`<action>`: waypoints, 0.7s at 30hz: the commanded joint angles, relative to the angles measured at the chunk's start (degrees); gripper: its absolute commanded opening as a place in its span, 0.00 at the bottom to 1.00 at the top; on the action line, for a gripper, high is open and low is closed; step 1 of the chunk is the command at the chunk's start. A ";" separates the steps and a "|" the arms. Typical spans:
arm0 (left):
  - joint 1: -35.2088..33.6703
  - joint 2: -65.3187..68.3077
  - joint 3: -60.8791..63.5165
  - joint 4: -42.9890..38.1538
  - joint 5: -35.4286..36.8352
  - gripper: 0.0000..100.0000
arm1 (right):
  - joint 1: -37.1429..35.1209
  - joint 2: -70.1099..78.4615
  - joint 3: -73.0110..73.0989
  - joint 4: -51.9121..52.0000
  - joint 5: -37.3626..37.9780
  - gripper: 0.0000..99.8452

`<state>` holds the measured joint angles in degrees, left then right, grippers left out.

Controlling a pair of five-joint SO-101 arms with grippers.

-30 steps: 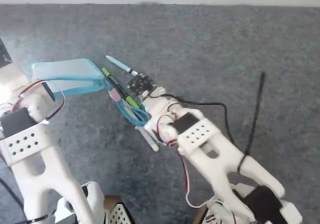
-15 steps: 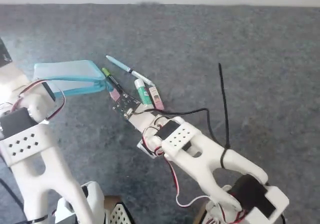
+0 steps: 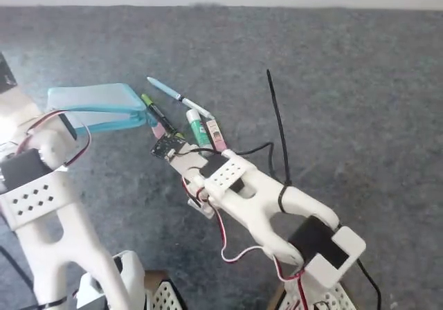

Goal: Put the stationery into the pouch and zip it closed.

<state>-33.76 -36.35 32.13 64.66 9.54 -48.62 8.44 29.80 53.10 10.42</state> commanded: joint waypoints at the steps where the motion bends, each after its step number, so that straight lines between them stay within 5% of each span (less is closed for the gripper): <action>1: 0.62 -2.73 -3.21 0.00 -0.09 0.01 | 0.92 0.22 -2.20 1.54 -0.70 0.04; 12: 2.29 -2.73 -0.84 -1.41 -0.26 0.01 | 15.96 -26.68 -2.11 15.34 0.62 0.01; 21: 8.88 -2.64 6.64 -4.13 -3.52 0.01 | 16.75 -58.07 -2.11 32.22 10.73 0.01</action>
<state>-27.60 -37.05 38.29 62.11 6.90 -32.53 -39.74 28.57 80.62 17.01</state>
